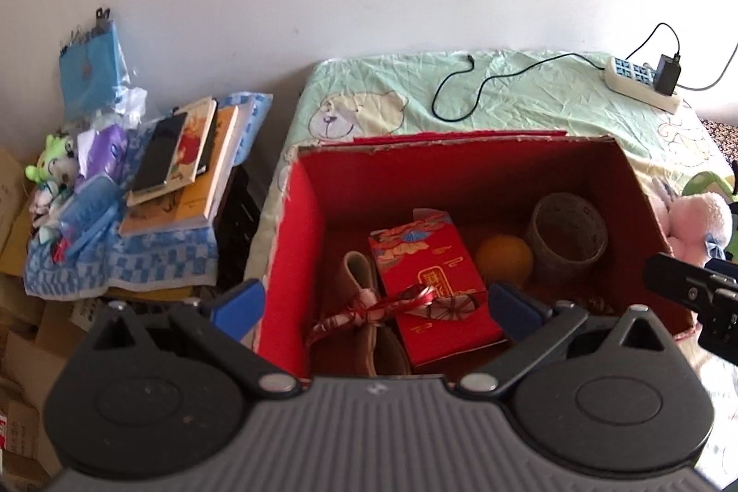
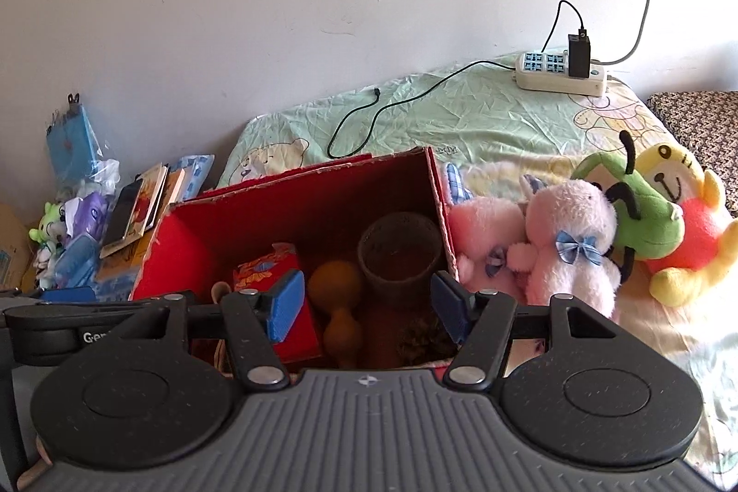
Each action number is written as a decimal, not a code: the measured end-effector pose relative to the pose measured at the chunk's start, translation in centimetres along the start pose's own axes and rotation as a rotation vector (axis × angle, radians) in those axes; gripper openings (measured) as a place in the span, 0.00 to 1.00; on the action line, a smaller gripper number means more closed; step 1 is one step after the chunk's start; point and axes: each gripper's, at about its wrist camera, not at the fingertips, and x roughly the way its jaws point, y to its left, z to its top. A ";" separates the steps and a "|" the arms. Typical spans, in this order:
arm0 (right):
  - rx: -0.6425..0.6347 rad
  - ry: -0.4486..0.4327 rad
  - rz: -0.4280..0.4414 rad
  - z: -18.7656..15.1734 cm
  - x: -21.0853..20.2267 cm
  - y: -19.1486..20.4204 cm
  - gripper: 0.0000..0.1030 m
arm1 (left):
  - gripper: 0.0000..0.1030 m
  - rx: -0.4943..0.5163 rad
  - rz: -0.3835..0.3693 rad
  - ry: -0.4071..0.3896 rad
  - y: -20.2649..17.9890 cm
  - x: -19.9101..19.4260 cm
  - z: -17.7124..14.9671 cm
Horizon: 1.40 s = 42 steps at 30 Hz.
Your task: Organize objects
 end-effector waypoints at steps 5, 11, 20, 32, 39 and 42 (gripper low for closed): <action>-0.001 0.016 0.008 0.3 1.5 0.1 0.62 | 1.00 0.004 0.009 0.034 0.0 1.7 0.0; -0.025 0.045 0.029 0.6 3.0 0.6 0.61 | 1.00 0.014 0.021 0.055 0.1 3.2 -0.1; -0.063 0.113 0.015 0.8 5.6 1.3 0.61 | 1.00 0.010 -0.003 0.108 0.4 5.7 0.0; -0.015 0.190 -0.005 0.4 7.6 0.4 0.61 | 1.00 0.052 -0.028 0.161 -0.7 8.1 -0.3; -0.040 0.173 -0.030 0.4 7.9 0.5 0.57 | 1.00 0.046 -0.044 0.182 -0.7 9.1 -0.5; -0.052 0.170 -0.039 0.4 8.1 0.6 0.57 | 1.00 0.036 -0.050 0.182 -0.5 9.4 -0.5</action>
